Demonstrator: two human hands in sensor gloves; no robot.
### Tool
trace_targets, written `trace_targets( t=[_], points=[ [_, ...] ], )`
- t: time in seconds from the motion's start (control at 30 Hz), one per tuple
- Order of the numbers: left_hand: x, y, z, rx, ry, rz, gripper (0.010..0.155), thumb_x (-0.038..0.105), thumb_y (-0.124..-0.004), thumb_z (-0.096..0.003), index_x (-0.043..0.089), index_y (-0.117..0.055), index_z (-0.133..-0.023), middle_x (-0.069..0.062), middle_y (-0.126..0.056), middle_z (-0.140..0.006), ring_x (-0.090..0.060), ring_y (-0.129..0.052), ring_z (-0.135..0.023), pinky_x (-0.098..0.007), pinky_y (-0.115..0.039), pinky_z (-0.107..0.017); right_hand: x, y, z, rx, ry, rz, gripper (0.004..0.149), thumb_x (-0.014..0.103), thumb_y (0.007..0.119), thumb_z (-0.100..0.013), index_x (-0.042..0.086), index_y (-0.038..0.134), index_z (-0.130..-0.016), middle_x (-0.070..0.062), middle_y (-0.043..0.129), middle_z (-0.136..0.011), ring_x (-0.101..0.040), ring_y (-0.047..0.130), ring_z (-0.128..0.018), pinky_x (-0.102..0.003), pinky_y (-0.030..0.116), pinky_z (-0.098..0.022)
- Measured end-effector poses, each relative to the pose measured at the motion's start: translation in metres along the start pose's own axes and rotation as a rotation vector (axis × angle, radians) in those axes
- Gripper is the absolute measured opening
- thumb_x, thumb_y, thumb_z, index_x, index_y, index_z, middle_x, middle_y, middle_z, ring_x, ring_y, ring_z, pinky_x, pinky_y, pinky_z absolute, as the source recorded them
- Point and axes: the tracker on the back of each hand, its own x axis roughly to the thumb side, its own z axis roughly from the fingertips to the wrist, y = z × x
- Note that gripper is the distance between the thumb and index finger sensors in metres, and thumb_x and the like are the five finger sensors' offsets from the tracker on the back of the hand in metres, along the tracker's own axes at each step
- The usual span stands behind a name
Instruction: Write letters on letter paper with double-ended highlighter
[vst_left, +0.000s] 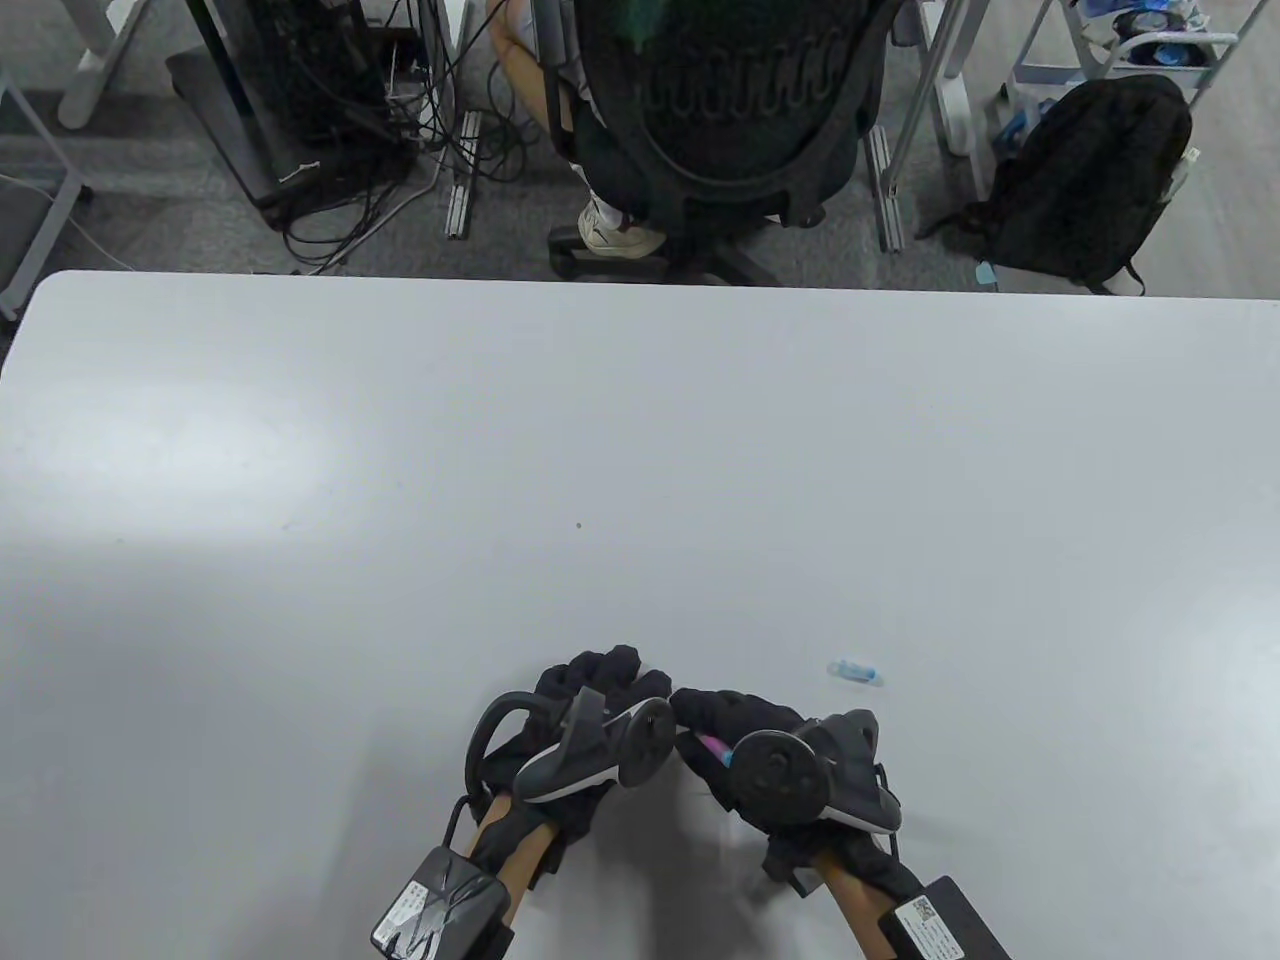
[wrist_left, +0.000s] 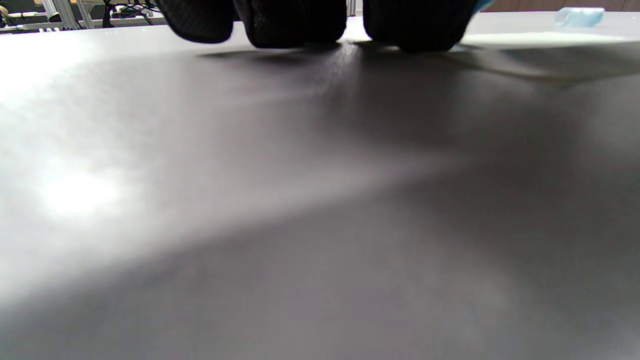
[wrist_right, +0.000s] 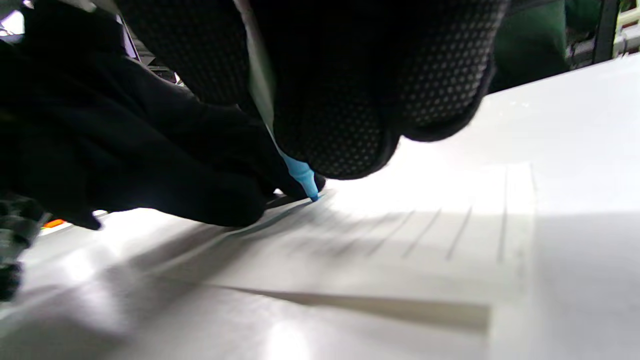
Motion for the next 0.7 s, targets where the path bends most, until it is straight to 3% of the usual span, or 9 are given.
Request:
trace_targets(
  t=[0.2, 0.33, 0.4, 0.7],
  points=[
    [0.000, 0.000, 0.000, 0.000, 0.000, -0.002, 0.052, 0.044, -0.067, -0.0607, 0.039, -0.054, -0.110, -0.002, -0.048, -0.122, -0.024, -0.058, -0.109, -0.052, -0.061, -0.081, 0.000, -0.005, 0.013, 0.098, -0.021, -0.090, 0.046, 0.038, 0.075, -0.053, 0.010, 0.082, -0.090, -0.021, 0.098, -0.070, -0.031, 0.103, -0.052, -0.047, 0.088, -0.043],
    [0.000, 0.000, 0.000, -0.001, 0.001, -0.006, 0.052, 0.044, -0.067, -0.0608, 0.039, -0.053, -0.110, -0.002, -0.048, -0.122, -0.024, -0.058, -0.109, -0.052, -0.061, -0.081, -0.002, -0.003, 0.013, 0.017, -0.006, -0.165, 0.046, 0.039, 0.073, -0.054, 0.013, 0.079, -0.092, -0.020, 0.095, -0.075, -0.031, 0.101, -0.057, -0.048, 0.086, -0.047],
    [0.001, 0.000, 0.000, -0.001, 0.001, -0.008, 0.052, 0.044, -0.067, -0.0609, 0.039, -0.053, -0.110, -0.002, -0.047, -0.122, -0.024, -0.058, -0.109, -0.052, -0.061, -0.081, 0.001, 0.000, 0.010, 0.000, -0.008, -0.119, 0.047, 0.039, 0.072, -0.054, 0.015, 0.077, -0.094, -0.019, 0.094, -0.078, -0.031, 0.100, -0.060, -0.048, 0.085, -0.049],
    [0.001, 0.000, 0.000, -0.002, -0.001, -0.007, 0.052, 0.043, -0.067, -0.0610, 0.038, -0.053, -0.110, -0.002, -0.047, -0.122, -0.025, -0.058, -0.109, -0.052, -0.061, -0.081, -0.001, 0.005, 0.006, 0.015, 0.007, -0.087, 0.047, 0.039, 0.073, -0.053, 0.014, 0.077, -0.094, -0.020, 0.094, -0.078, -0.031, 0.100, -0.061, -0.048, 0.086, -0.049]
  ],
)
